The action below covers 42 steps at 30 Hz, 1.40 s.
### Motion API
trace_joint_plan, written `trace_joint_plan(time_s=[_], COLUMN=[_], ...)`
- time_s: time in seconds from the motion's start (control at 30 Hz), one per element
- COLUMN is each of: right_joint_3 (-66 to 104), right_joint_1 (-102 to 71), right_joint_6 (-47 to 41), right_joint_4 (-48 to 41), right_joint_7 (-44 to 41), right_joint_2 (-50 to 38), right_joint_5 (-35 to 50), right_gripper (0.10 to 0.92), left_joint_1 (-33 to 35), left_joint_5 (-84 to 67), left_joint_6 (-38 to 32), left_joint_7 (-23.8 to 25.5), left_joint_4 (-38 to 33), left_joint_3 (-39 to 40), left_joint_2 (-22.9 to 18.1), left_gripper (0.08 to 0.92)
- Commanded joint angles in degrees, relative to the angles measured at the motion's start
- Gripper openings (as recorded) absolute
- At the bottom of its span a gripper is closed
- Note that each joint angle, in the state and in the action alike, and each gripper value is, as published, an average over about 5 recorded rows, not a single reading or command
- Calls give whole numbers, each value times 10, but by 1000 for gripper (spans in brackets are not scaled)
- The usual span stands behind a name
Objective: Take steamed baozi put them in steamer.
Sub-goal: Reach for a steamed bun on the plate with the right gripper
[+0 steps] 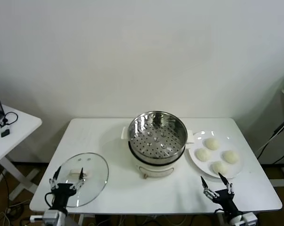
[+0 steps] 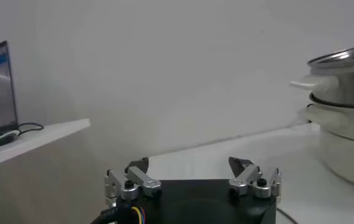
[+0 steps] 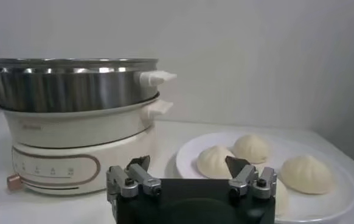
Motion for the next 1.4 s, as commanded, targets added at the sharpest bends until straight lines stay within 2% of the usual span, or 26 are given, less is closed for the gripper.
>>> trace_joint_plan(time_s=[0.03,0.2,0.37,0.5,0.63,0.83,1.03,1.17,1.4], right_joint_3=[31,55,19,-98,-293,-589,-809,-883,-873], right_joint_1=[32,108,217,350,556,872,1076,1139,1129], right_joint_6=[-26,-84,-123,-122,-99,-42,-13,7,21], right_joint_4=[2,-17,-74,-164,-279,-427,-543,-619,-706], right_joint_7=[-32,-69,-160,-252,-350,-510,-581,-614,-618], right_joint_2=[-41,-127,-260,-344,-383,-366,-298,-238,-146], right_joint_5=[-12,-4,7,-15,-50,-123,-162,-208,-280], right_gripper=[823,823,823,823,823,823,823,823,823], left_joint_1=[-5,-14,-20,-21,-22,-21,-21,-21,-25], left_joint_5=[-6,-17,-27,-31,-34,-36,-39,-39,-38], left_joint_6=[-2,-1,-2,-3,-3,-1,1,4,9], left_joint_7=[0,-1,-2,-2,-3,-5,-10,-10,-11], left_joint_4=[-2,-4,0,0,-4,-6,-6,-8,-11], left_joint_3=[7,14,23,30,37,38,35,36,37], left_joint_2=[9,21,33,38,42,49,53,53,55], left_gripper=[823,823,823,823,823,823,823,823,823])
